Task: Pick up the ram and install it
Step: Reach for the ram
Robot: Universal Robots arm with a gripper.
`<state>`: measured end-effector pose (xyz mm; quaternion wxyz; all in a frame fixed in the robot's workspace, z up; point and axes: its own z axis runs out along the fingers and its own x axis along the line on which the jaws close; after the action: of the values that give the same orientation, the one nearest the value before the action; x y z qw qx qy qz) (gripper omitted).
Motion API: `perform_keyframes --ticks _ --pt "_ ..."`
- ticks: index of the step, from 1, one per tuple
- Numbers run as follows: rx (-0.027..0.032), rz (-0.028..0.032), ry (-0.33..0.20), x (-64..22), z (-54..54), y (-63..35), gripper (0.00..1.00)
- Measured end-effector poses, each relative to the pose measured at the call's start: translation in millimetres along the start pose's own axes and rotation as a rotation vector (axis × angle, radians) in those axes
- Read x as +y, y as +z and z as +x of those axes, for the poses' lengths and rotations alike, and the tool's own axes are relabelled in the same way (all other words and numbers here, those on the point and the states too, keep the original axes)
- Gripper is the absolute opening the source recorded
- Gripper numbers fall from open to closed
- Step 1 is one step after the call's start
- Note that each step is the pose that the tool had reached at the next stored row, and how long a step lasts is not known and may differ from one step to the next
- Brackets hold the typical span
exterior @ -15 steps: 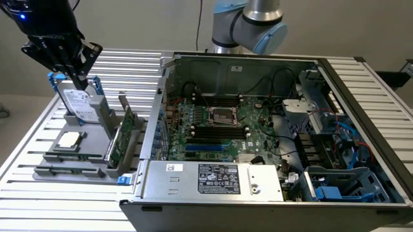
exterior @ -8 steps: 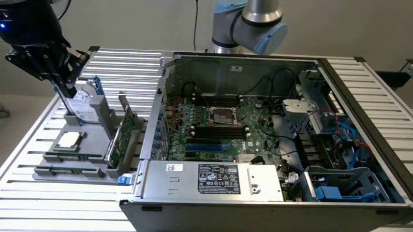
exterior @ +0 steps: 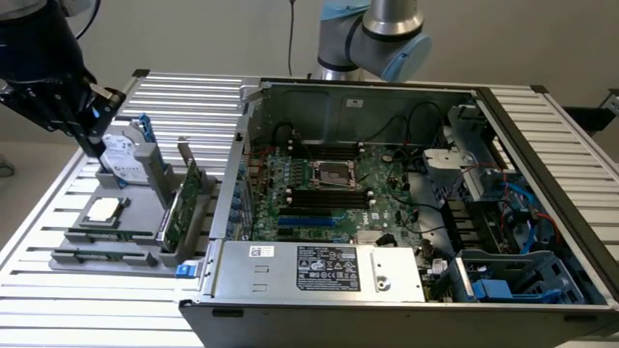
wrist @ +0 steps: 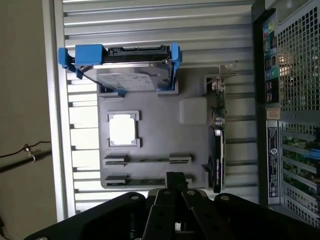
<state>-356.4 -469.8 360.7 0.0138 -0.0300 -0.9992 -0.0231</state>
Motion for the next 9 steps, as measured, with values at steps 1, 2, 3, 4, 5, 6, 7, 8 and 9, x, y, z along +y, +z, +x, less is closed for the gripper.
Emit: perform_keyframes --ticks 1,2,3,4,5,6,7,8,9 --pt "0.0010 0.0002 -0.008 -0.1 0.0 0.8 0.11" --pt "0.0022 0.0007 -0.019 -0.1 -0.1 1.4 0.11" --pt "0.0030 0.0011 -0.032 -0.2 -0.1 2.1 0.11" --pt "0.0037 0.0015 -0.047 -0.2 -0.1 2.8 0.11" --pt "0.0044 0.0019 -0.062 -0.3 -0.1 3.3 0.11" --pt "0.0050 0.0024 -0.076 -0.3 -0.1 3.7 0.11" --pt "0.0057 0.0028 -0.090 -0.3 -0.2 4.0 0.11" --pt "0.0064 0.0035 -0.103 -0.3 -0.2 4.4 0.11" --pt "0.0067 0.0042 -0.113 -0.4 -0.2 4.8 0.11"
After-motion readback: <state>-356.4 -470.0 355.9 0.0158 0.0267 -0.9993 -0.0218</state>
